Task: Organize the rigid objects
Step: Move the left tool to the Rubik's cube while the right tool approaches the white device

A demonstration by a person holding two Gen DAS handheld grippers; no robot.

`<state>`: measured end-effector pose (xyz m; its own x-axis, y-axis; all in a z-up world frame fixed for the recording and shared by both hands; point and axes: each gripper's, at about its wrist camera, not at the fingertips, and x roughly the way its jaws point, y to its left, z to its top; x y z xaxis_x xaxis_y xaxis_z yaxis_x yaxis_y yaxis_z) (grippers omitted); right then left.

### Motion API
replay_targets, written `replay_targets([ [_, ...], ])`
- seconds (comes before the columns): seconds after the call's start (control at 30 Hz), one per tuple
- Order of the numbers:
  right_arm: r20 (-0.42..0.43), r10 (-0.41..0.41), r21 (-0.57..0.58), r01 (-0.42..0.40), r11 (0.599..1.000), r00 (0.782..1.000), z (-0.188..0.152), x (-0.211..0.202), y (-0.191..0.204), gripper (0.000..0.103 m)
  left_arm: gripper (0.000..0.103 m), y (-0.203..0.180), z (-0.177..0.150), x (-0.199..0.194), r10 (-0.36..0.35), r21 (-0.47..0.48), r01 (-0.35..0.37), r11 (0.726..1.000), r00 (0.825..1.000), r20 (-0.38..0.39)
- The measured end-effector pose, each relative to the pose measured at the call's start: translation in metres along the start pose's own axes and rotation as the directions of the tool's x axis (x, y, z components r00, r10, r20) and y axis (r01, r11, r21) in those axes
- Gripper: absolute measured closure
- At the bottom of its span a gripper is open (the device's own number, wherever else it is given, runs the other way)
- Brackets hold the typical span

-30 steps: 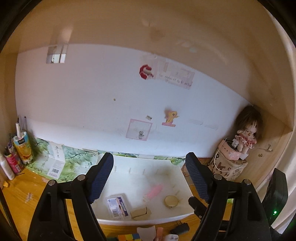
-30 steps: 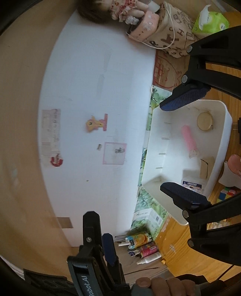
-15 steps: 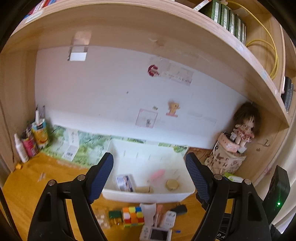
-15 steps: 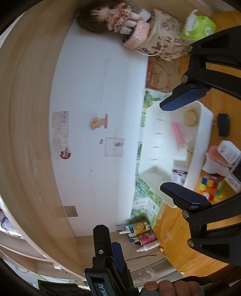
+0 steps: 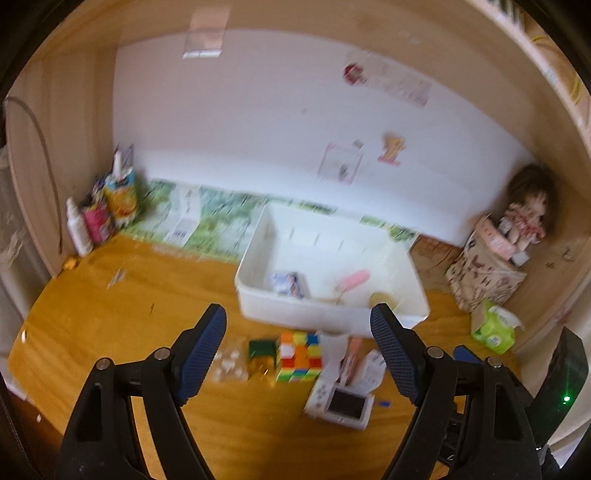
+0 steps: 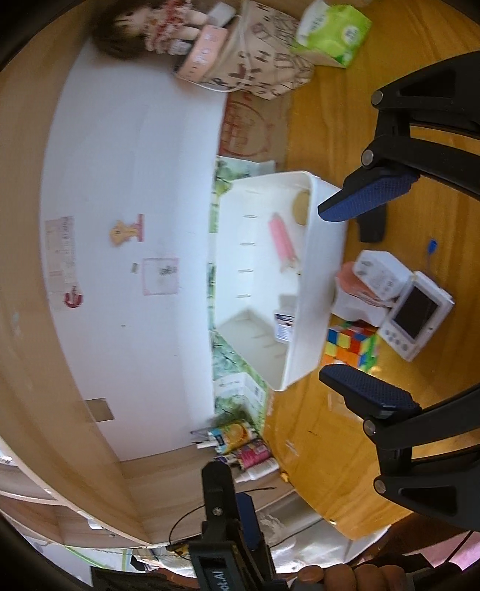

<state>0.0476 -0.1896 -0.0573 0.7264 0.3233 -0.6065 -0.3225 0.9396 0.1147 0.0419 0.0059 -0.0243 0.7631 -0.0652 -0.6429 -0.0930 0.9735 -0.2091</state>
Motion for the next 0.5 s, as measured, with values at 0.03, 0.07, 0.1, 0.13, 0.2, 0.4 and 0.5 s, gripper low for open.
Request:
replay_targets([
  [0.03, -0.01, 0.007, 0.004, -0.007, 1.0, 1.0, -0.003, 0.002, -0.001, 0.023, 0.02, 0.001, -0.004, 0.003, 0.016, -0.005, -0.016, 1.0, 1.0, -0.021],
  [0.07, -0.025, 0.017, 0.008, -0.017, 1.0, 1.0, -0.007, 0.004, -0.002, 0.023, 0.02, 0.003, -0.008, 0.006, 0.029, -0.009, -0.03, 1.0, 0.999, -0.044],
  [0.1, -0.036, 0.023, 0.01, -0.022, 1.0, 0.999, -0.01, 0.006, -0.002, 0.023, 0.02, 0.004, -0.012, 0.008, 0.042, -0.014, -0.043, 0.999, 0.997, -0.066],
  [0.13, -0.049, 0.03, 0.013, -0.03, 0.999, 0.998, -0.014, 0.008, -0.003, 0.023, 0.02, 0.004, -0.015, 0.009, 0.049, -0.017, -0.051, 0.999, 0.996, -0.075],
  [0.2, -0.081, 0.048, 0.022, -0.046, 0.999, 0.996, -0.022, 0.014, -0.004, 0.023, 0.02, 0.005, -0.021, 0.013, 0.077, -0.02, -0.079, 0.997, 0.991, -0.105],
  [0.4, -0.198, 0.075, 0.007, -0.075, 0.997, 0.977, -0.043, 0.031, -0.002, 0.023, 0.02, 0.002, -0.033, 0.028, 0.136, -0.016, -0.141, 0.99, 0.973, -0.185],
  [0.5, -0.243, 0.091, -0.011, -0.097, 0.995, 0.966, -0.053, 0.035, 0.002, 0.023, 0.02, -0.002, -0.035, 0.035, 0.147, 0.0, -0.151, 0.988, 0.964, -0.222],
])
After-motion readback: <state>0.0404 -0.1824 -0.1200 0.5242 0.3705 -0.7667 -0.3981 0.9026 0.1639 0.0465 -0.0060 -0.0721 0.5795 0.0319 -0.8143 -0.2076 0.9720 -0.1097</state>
